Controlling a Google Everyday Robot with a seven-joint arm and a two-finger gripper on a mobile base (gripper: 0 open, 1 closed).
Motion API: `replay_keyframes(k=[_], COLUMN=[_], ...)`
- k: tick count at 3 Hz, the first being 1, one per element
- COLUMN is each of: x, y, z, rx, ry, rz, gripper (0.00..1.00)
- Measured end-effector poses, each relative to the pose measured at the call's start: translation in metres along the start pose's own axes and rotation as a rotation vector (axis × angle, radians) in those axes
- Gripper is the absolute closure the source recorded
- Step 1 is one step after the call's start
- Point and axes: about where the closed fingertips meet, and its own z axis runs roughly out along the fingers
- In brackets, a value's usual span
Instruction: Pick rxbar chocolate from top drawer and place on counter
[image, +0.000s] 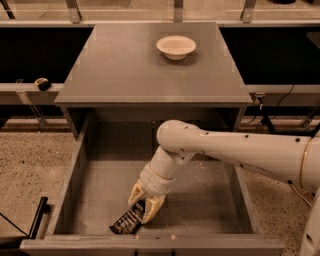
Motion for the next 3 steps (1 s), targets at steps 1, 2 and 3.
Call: replay_keyframes(k=[1,2,3], x=[0.002,0.002,0.007], y=[-0.001,0.000,0.008], z=[-0.010,-0.047,-0.104], rx=[0.064,0.200,0.352], ry=[-0.059,-0.166,-0.237], rz=[0.047,0.097,0.176], gripper=[1.00,1.00,1.00])
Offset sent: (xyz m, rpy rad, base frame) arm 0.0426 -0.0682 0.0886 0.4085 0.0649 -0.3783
